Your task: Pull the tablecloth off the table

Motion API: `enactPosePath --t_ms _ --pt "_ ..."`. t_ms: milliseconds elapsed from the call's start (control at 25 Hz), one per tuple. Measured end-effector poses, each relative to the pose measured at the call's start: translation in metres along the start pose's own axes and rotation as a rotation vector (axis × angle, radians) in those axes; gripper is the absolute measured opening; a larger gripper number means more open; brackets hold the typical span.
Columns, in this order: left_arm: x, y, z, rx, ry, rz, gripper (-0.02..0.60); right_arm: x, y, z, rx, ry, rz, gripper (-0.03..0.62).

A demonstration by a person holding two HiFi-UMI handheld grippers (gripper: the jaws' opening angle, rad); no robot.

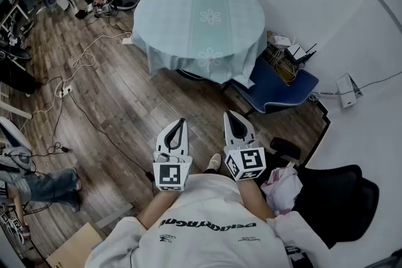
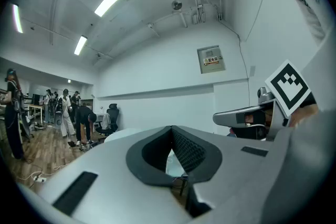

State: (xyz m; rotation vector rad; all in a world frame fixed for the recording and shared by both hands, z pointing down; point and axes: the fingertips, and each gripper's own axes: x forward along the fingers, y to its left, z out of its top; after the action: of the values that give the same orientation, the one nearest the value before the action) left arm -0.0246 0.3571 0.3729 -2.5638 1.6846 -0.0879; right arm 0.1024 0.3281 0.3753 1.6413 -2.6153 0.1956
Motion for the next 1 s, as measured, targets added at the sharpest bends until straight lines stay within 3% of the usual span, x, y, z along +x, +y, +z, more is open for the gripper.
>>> enactPosePath --t_ms 240,560,1000 --pt "-0.016 0.012 0.003 -0.022 0.006 0.011 0.014 -0.004 0.013 0.005 0.044 -0.041 -0.004 0.034" --pt "-0.038 0.020 -0.003 -0.063 0.000 0.012 0.014 -0.017 0.033 0.009 0.007 -0.060 -0.041 0.034" --pt "-0.006 0.040 -0.014 -0.014 0.000 -0.022 0.014 0.017 0.022 0.008 0.013 -0.055 -0.066 0.034"
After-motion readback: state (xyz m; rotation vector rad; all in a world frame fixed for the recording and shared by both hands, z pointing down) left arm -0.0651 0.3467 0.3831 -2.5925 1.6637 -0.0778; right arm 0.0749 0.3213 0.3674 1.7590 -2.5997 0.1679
